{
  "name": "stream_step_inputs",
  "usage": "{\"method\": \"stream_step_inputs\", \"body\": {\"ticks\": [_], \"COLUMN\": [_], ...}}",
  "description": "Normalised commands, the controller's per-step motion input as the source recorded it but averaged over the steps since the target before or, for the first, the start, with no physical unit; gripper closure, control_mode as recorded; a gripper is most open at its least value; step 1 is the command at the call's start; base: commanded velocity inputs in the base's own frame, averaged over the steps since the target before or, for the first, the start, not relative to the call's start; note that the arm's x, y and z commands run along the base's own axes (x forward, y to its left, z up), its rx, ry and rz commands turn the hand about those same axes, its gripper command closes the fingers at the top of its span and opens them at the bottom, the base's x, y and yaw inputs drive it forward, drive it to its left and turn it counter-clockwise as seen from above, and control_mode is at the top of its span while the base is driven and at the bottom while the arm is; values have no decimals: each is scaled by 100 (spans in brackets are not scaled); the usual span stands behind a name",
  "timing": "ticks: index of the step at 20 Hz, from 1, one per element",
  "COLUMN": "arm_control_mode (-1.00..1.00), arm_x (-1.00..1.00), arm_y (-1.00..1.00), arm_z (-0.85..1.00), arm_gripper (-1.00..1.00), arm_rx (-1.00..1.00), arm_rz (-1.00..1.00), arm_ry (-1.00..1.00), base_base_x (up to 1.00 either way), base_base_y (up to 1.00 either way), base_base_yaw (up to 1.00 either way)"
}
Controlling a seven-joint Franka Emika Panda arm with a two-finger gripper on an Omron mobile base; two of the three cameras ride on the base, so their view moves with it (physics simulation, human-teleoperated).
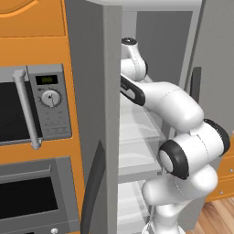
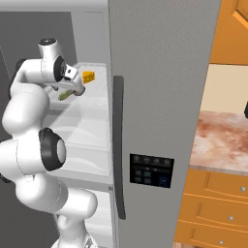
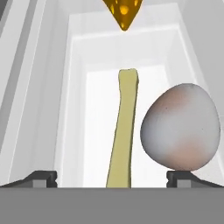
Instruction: Pick the egg and butter from the fridge and place them by the bowl for mixing.
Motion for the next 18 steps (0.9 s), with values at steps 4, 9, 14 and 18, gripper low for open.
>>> {"method": "stream_step_inputs", "body": {"ticks": [4, 9, 14, 18], "arm_control_mode": [-100, -100, -100, -100], "arm_x": [0, 0, 0, 0], "arm_y": [1, 4, 8, 0], "arm_z": [-39, -40, -14, 0], "arm_gripper": [-100, -100, 100, 100], "arm_rx": [0, 0, 1, 0], "arm_rz": [-6, -6, -4, 0], "arm_ry": [4, 7, 3, 0], "base_base_x": [0, 0, 0, 0], "base_base_y": [0, 0, 0, 0], "base_base_yaw": [0, 0, 0, 0]}}
